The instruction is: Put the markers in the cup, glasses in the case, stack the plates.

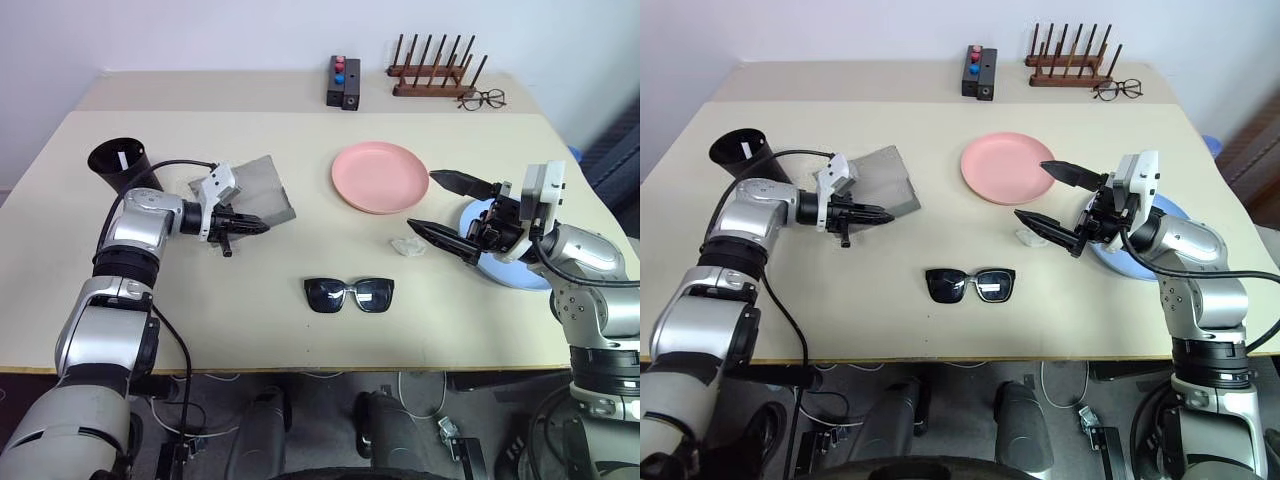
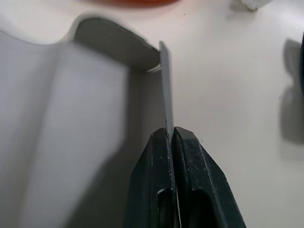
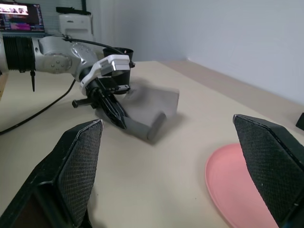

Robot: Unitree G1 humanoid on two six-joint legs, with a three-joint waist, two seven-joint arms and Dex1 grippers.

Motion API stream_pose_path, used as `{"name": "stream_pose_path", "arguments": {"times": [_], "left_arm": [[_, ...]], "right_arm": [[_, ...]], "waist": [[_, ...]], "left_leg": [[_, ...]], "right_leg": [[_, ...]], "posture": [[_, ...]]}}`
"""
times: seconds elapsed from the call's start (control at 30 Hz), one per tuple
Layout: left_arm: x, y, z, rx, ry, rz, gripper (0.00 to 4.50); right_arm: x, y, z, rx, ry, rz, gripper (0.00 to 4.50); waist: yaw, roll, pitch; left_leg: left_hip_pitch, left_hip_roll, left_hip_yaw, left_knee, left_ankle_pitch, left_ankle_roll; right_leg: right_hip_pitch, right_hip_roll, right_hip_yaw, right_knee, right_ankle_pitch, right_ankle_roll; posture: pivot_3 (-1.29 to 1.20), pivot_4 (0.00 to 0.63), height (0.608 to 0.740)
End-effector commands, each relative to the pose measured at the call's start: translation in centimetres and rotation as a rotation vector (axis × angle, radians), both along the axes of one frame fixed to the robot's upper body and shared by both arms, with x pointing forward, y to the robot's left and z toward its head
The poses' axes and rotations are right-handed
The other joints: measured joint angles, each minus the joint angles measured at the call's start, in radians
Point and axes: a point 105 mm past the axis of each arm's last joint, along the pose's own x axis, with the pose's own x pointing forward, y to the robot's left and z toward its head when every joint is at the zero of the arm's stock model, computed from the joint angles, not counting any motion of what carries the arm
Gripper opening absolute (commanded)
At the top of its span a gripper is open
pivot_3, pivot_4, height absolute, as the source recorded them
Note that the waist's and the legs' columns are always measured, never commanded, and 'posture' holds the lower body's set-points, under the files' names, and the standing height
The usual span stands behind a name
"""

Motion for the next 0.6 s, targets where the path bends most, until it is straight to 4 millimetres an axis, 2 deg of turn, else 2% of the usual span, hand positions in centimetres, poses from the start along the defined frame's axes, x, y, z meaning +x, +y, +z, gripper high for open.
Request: {"name": "stream_pose_path", "arguments": {"times": [0.03,0.13,0.27,0.43,0.6], "left_arm": [[-0.6,0.1,2.0,-0.02,-0.022,-0.047,0.04],[-1.8,0.1,2.4,-0.029,0.016,-0.089,0.04],[-5.1,1.0,3.0,-0.011,0.09,-0.187,0.04],[-9.7,2.5,1.8,0.125,0.162,-0.279,0.04],[-12.6,2.8,1.1,0.157,0.207,-0.326,0.04]], "right_arm": [[-0.4,0.1,1.1,-0.005,-0.05,0.007,4.5],[-0.4,0.1,1.0,-0.007,-0.049,0.005,4.5],[-0.5,0.0,1.0,-0.008,-0.048,0.0,4.5],[-0.5,-0.1,0.9,-0.013,-0.046,-0.003,4.5],[-0.4,-0.1,1.0,-0.011,-0.047,-0.001,4.5]], "waist": [[-0.001,0.0,0.0],[-0.001,0.0,0.0],[-0.006,0.0,0.0],[-0.005,0.001,0.001],[0.002,0.001,0.001]], "left_leg": [[0.0,0.0,0.0,0.0,0.0,0.0],[0.0,0.0,0.0,0.0,0.0,0.0],[0.0,0.0,0.0,0.0,0.0,0.0],[0.001,0.003,0.0,-0.001,0.0,0.0],[0.0,0.004,0.001,0.0,0.0,-0.001]], "right_leg": [[0.0,0.0,0.0,0.0,0.0,0.0],[0.0,0.0,0.0,0.0,0.0,0.0],[-0.001,0.0,0.0,0.0,0.0,0.0],[-0.002,0.001,0.001,0.002,-0.002,-0.004],[-0.001,0.001,0.001,-0.001,-0.003,-0.007]], "posture": [[0.0,0.15,0.74],[0.0,0.15,0.74],[0.0,0.15,0.74],[0.0,0.15,0.74],[0.0,0.15,0.74]]}}
